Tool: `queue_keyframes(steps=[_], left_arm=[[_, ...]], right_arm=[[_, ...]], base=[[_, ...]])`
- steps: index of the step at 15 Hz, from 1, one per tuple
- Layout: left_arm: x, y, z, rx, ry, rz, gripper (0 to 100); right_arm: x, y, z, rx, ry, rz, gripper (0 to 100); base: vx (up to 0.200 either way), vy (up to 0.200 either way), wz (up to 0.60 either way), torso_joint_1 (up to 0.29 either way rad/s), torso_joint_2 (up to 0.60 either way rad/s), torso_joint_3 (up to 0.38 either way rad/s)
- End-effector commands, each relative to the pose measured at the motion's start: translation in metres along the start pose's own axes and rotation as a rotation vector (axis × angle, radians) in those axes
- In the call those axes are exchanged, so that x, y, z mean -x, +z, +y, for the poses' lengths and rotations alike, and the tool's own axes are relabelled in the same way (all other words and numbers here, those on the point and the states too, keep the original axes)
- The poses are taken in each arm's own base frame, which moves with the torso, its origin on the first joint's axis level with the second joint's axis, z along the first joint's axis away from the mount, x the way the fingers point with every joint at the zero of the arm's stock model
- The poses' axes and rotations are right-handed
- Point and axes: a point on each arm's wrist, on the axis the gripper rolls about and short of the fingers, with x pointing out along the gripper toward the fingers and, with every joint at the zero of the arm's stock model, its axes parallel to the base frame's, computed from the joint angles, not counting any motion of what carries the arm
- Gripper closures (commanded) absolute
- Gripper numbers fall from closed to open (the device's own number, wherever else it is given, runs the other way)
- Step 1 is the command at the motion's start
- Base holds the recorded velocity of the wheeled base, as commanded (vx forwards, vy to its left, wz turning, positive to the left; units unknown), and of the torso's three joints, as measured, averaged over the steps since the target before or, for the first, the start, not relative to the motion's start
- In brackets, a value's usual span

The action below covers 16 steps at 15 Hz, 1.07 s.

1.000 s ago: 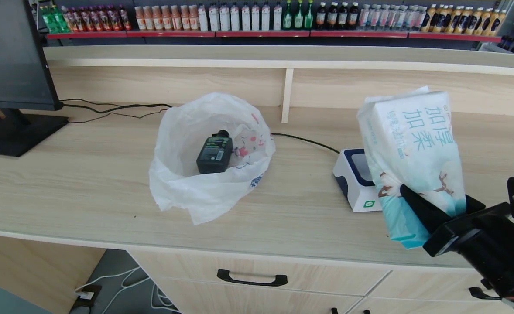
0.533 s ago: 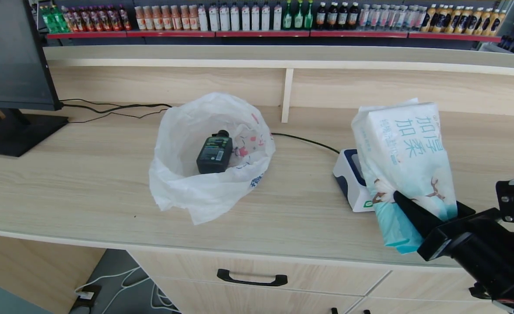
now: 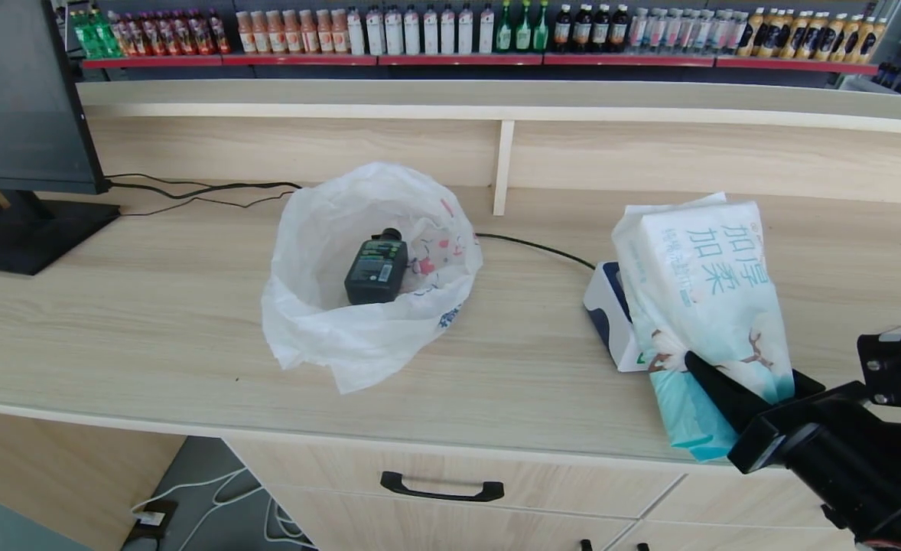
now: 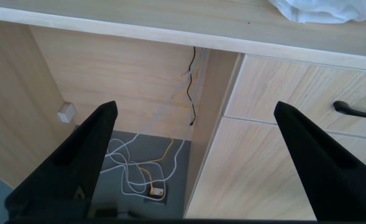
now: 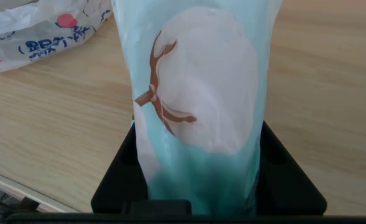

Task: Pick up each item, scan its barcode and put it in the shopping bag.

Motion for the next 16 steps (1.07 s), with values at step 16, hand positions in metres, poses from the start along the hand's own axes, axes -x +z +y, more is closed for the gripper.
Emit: queue_keyframes(steps=[16], left_arm=[[0.0, 0.0001, 0.0, 0.0, 0.0, -0.001, 0]], right_arm=[[0.0013, 0.0011, 0.0007, 0.001, 0.045, 0.0, 100]], base=[[0.0, 0.0, 0.0, 0.0, 0.0, 0.0]])
